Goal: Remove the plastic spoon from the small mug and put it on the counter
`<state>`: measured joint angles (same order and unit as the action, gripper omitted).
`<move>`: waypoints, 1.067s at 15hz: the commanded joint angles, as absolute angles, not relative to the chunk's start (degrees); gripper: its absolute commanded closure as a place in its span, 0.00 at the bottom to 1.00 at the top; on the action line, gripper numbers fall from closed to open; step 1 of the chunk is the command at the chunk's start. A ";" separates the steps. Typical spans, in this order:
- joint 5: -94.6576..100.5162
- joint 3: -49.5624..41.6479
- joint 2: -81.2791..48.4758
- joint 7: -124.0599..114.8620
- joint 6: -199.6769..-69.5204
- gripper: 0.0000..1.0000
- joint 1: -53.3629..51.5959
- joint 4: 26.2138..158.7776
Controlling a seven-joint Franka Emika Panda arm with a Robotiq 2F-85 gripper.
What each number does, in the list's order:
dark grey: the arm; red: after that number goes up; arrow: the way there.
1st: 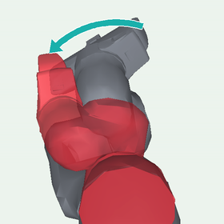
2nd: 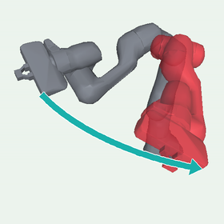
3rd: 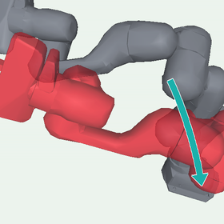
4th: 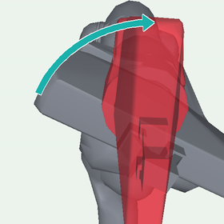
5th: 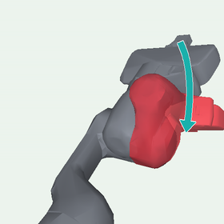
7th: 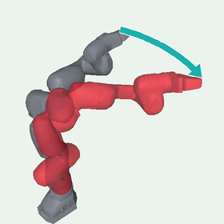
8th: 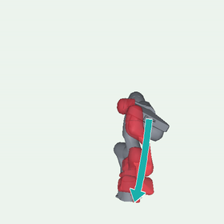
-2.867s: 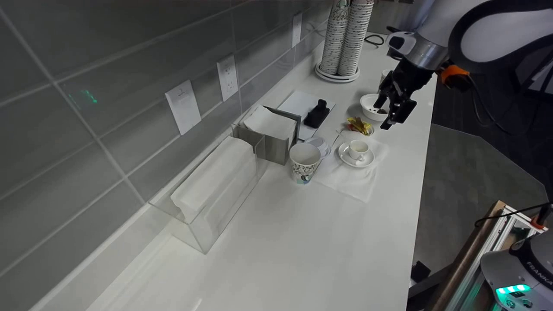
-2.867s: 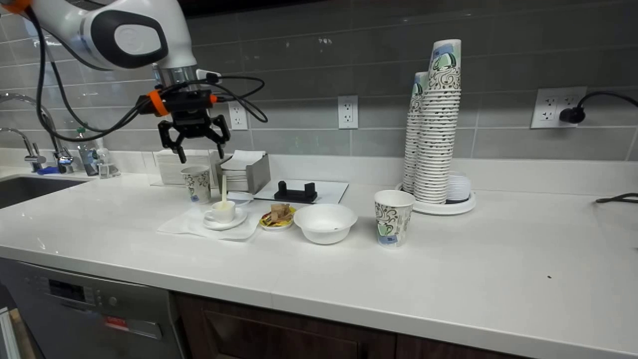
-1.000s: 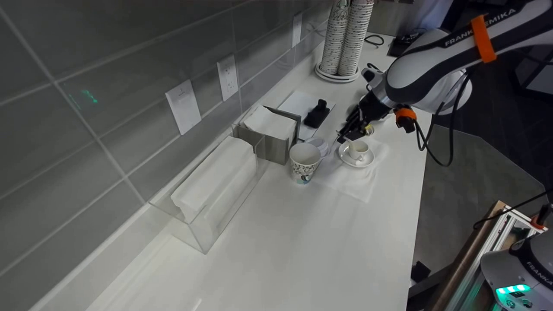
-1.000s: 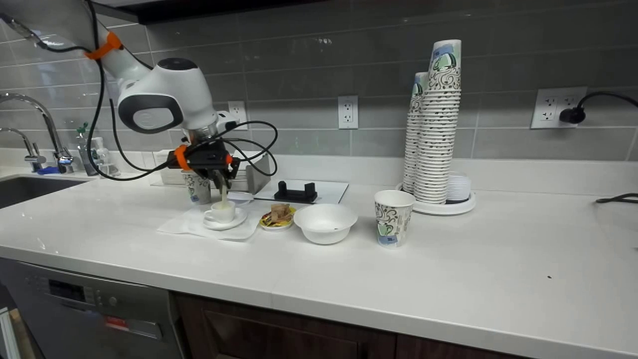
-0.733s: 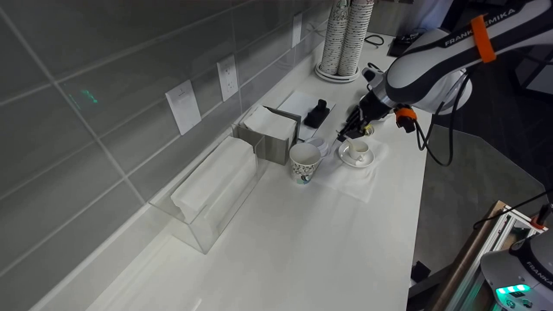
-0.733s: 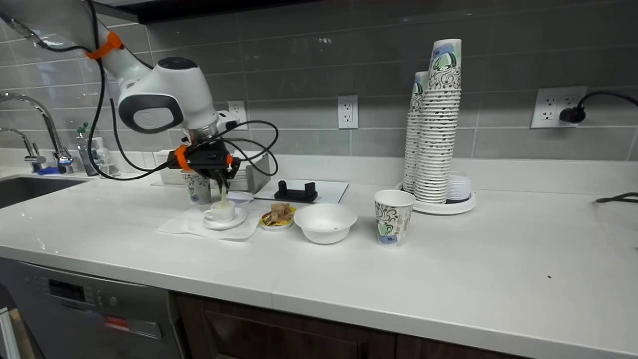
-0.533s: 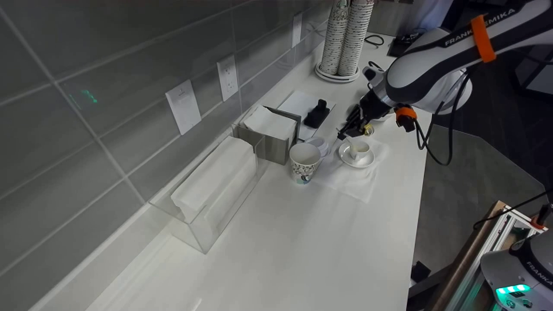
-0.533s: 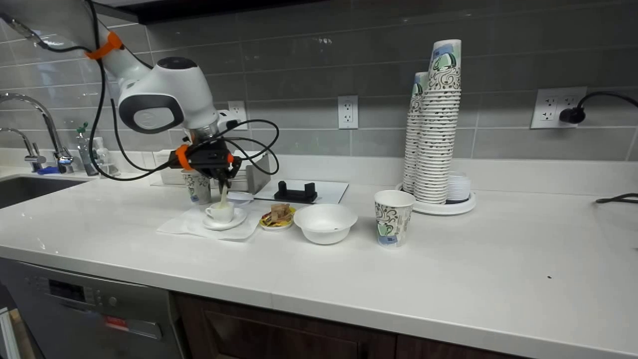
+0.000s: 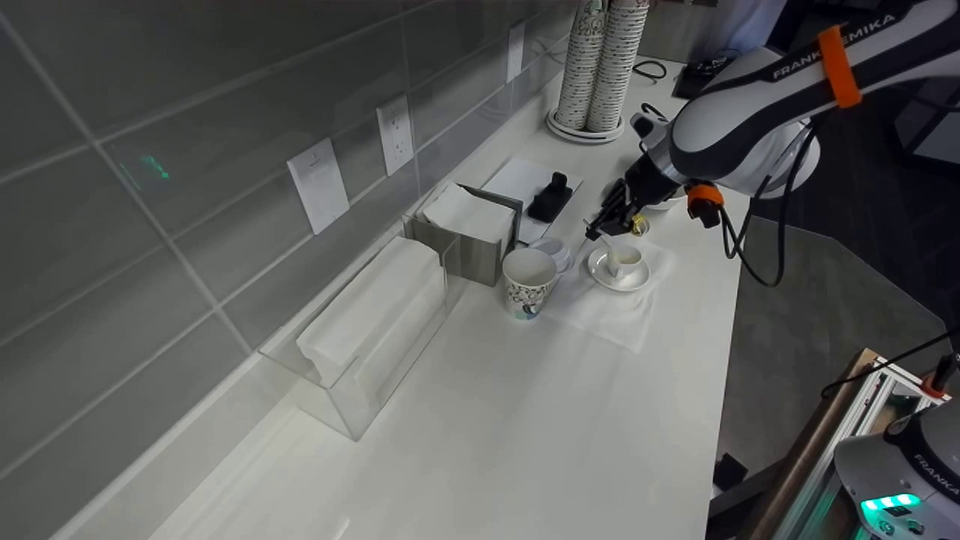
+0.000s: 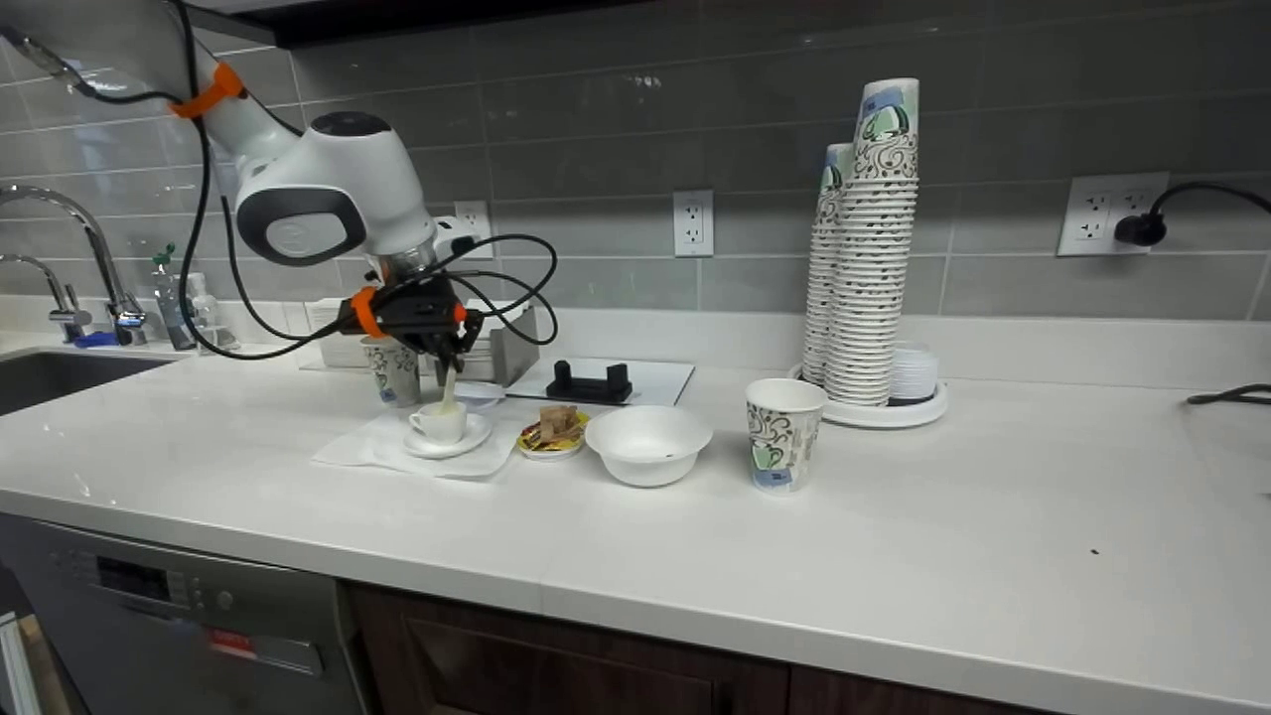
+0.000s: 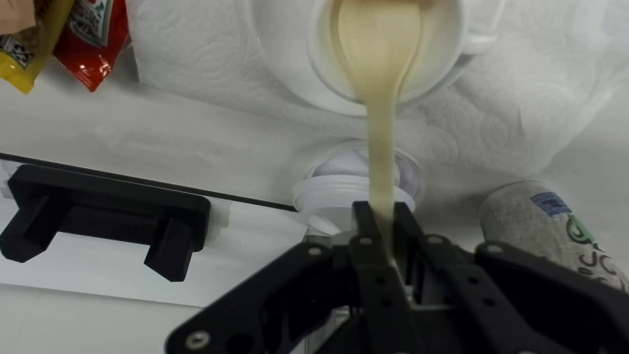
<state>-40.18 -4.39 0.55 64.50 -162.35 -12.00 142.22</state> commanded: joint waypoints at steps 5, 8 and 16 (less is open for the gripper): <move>-41.96 -4.60 5.20 66.30 -162.39 0.97 -11.99 143.59; -42.30 -5.06 7.33 66.51 -162.06 0.97 -11.93 143.92; -38.52 -6.65 12.33 64.25 -159.99 0.97 -9.93 144.99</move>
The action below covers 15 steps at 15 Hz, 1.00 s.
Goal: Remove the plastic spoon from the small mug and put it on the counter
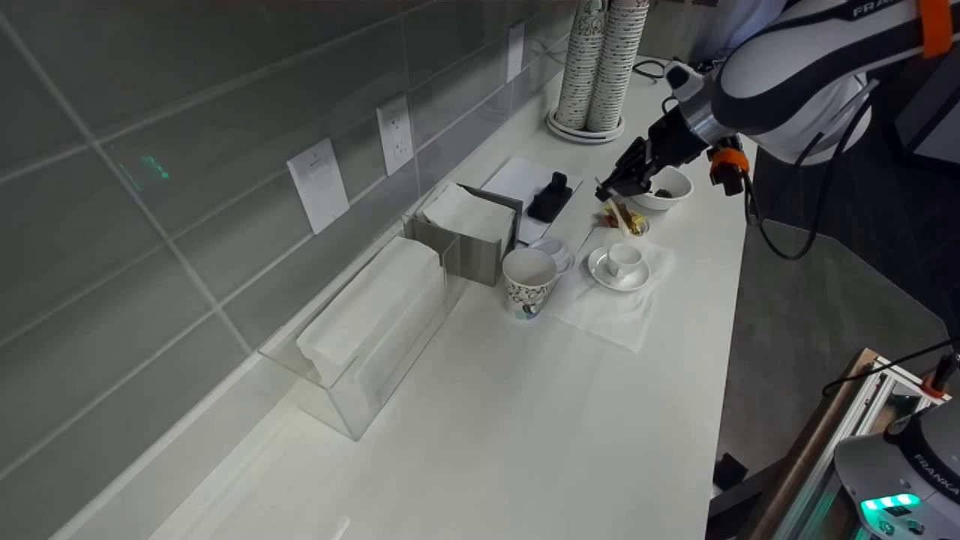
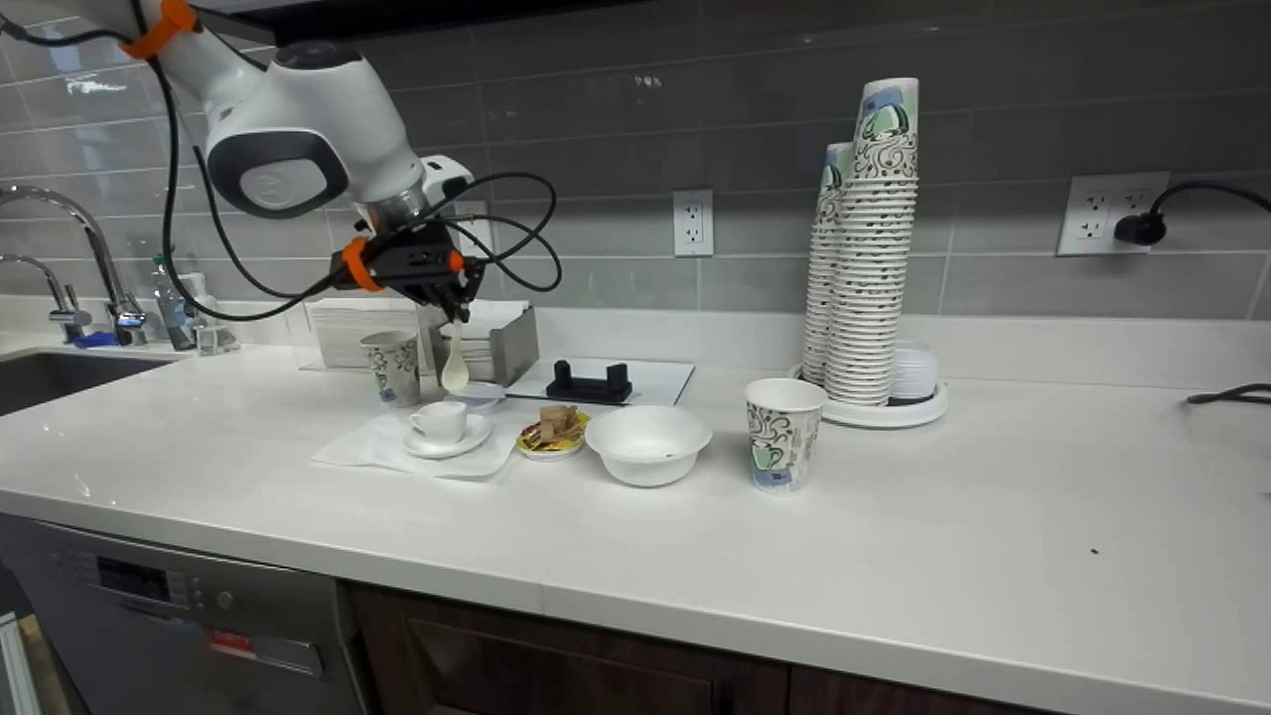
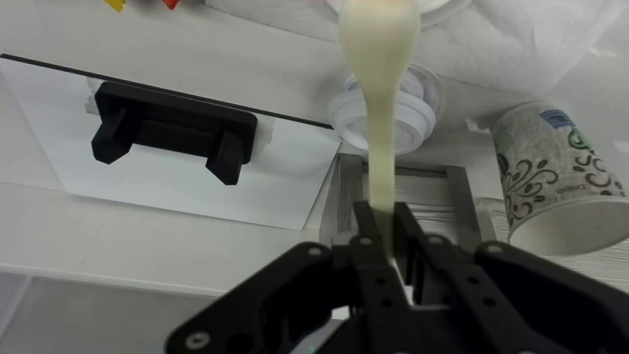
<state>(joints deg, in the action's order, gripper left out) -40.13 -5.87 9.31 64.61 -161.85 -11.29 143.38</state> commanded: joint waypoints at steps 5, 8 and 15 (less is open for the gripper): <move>-39.25 -8.97 10.73 64.45 -158.23 0.97 -7.41 143.63; -42.31 -10.87 9.25 65.43 -158.00 0.97 -7.60 142.30; -43.48 -12.08 2.89 63.53 -157.94 0.97 -8.17 139.69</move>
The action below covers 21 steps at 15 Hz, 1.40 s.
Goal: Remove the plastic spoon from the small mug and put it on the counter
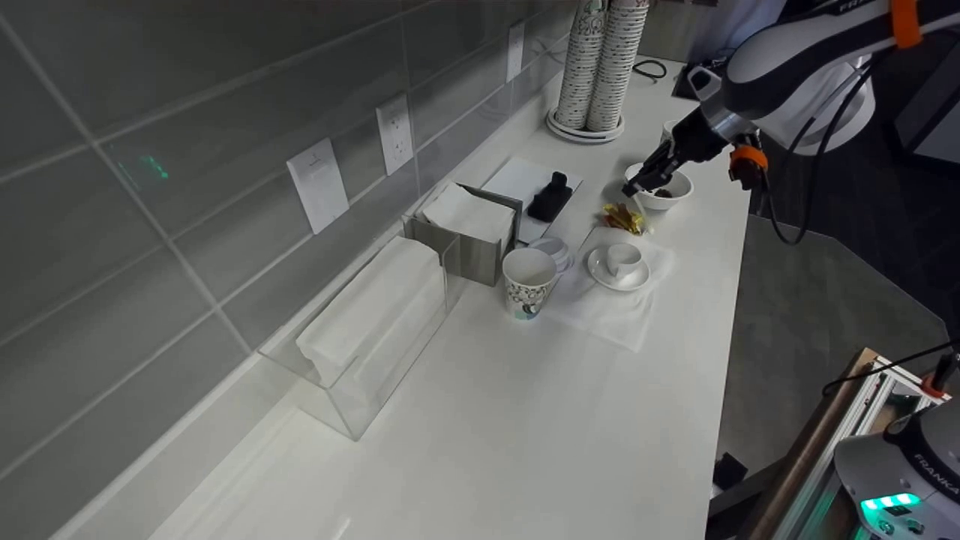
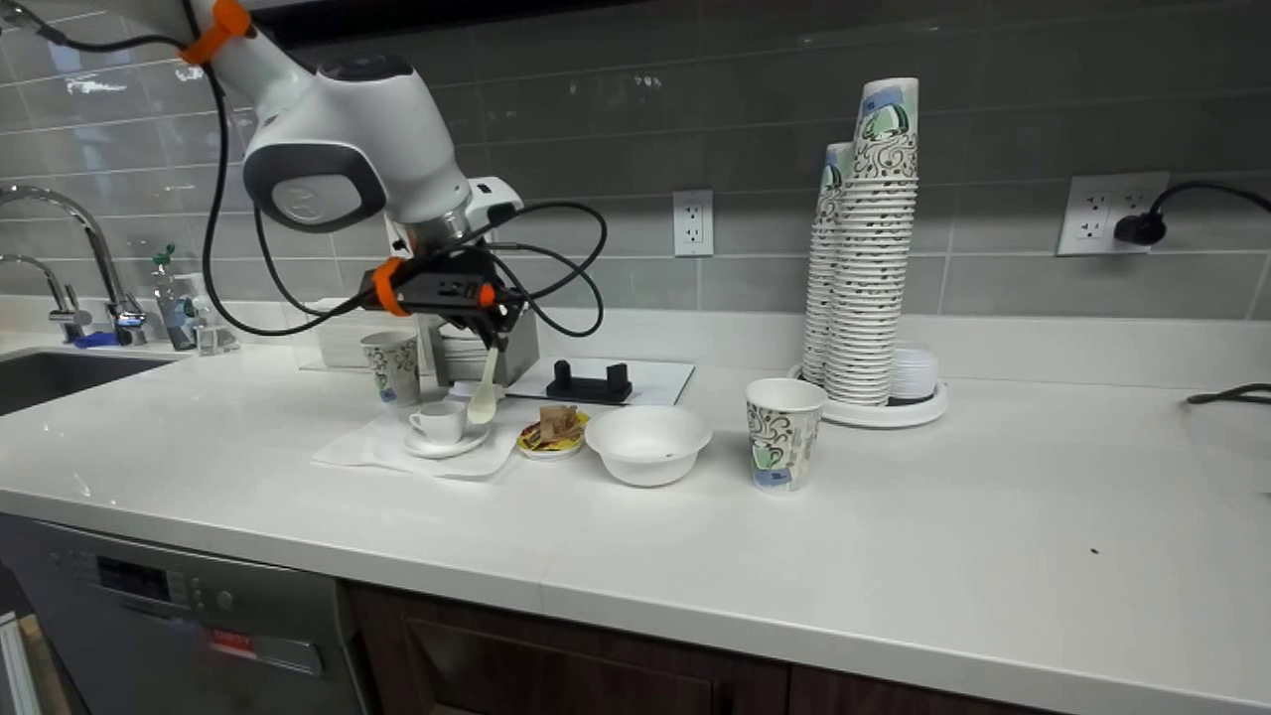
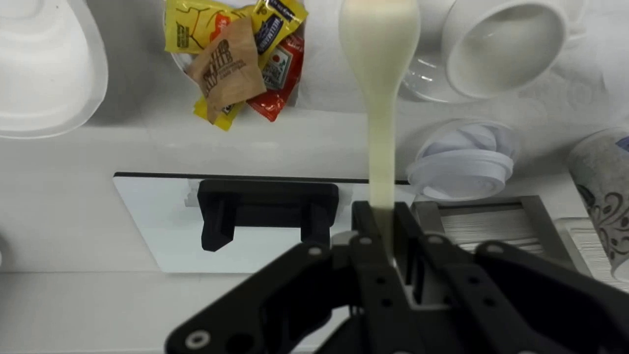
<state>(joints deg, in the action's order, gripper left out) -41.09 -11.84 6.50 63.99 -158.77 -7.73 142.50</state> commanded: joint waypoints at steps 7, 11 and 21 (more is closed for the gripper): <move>-42.25 -11.71 -3.69 57.03 -158.24 0.97 -7.90 136.66; -41.31 -11.81 -5.41 55.09 -158.06 0.92 -7.93 135.76; -34.59 -12.63 -2.06 53.01 -158.08 0.17 -8.04 137.82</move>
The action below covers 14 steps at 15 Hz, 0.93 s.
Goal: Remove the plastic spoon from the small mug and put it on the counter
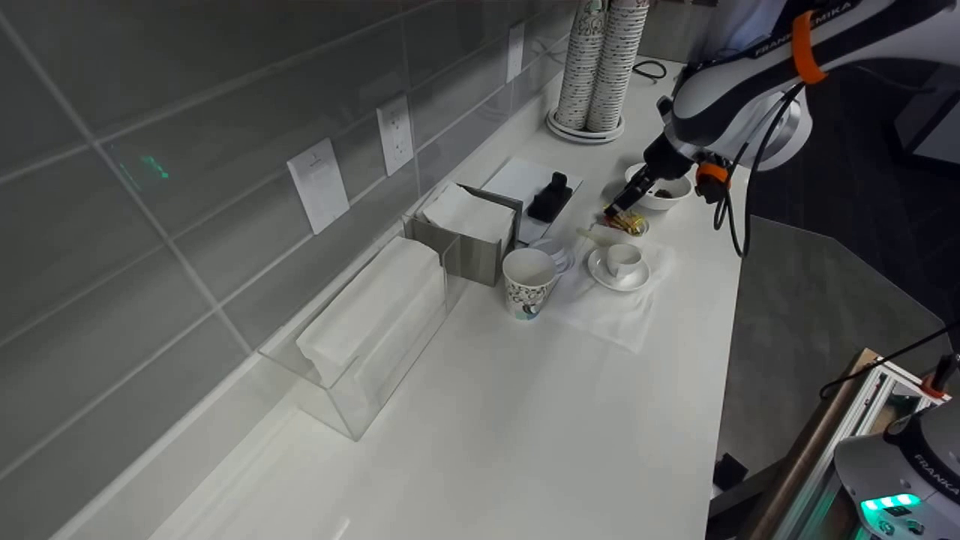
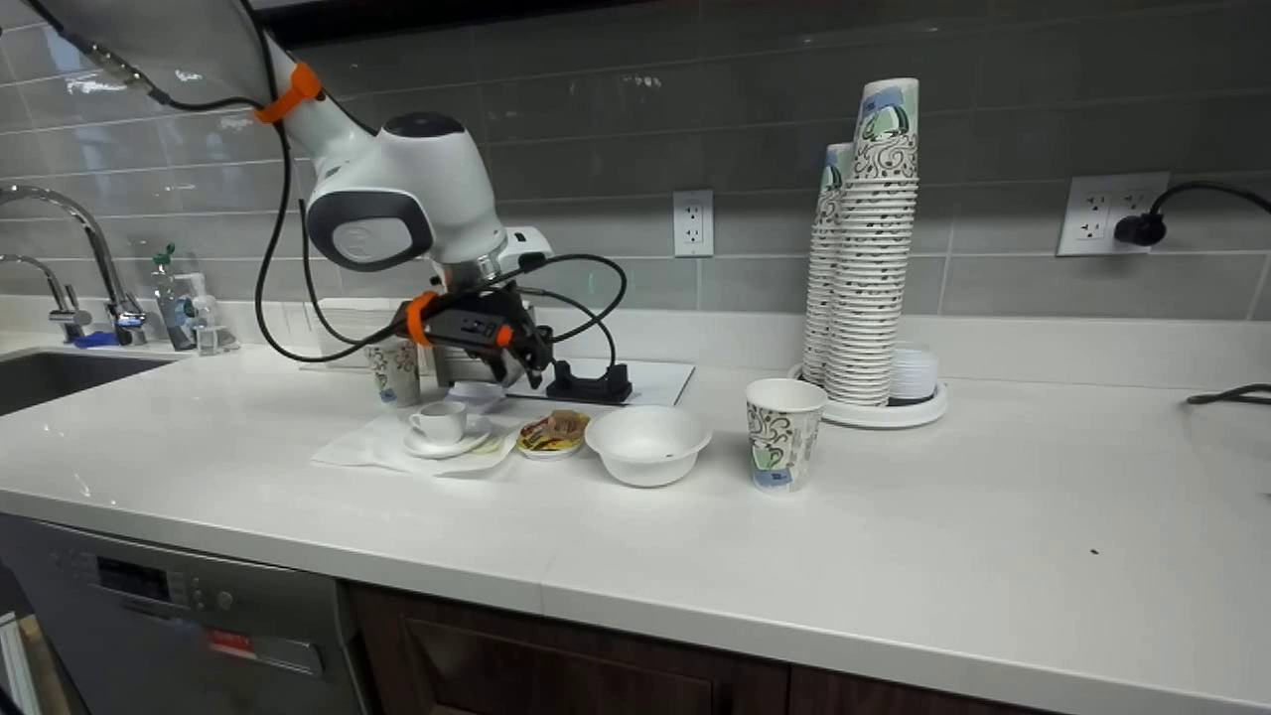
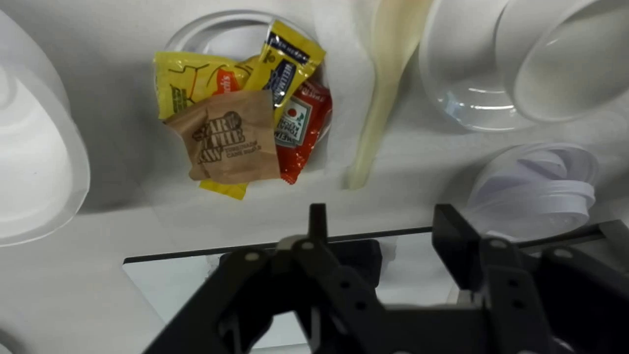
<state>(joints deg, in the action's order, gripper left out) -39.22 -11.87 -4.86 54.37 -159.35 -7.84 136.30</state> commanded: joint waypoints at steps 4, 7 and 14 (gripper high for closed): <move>-24.40 -13.90 4.32 53.29 -158.14 0.00 -7.49 142.87; -17.68 -10.77 11.35 50.57 -157.21 0.00 -2.83 147.70; -9.49 -10.42 28.20 43.74 -148.45 0.00 -0.31 154.69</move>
<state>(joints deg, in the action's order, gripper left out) -11.74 -10.85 19.59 47.90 -152.43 -1.52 151.06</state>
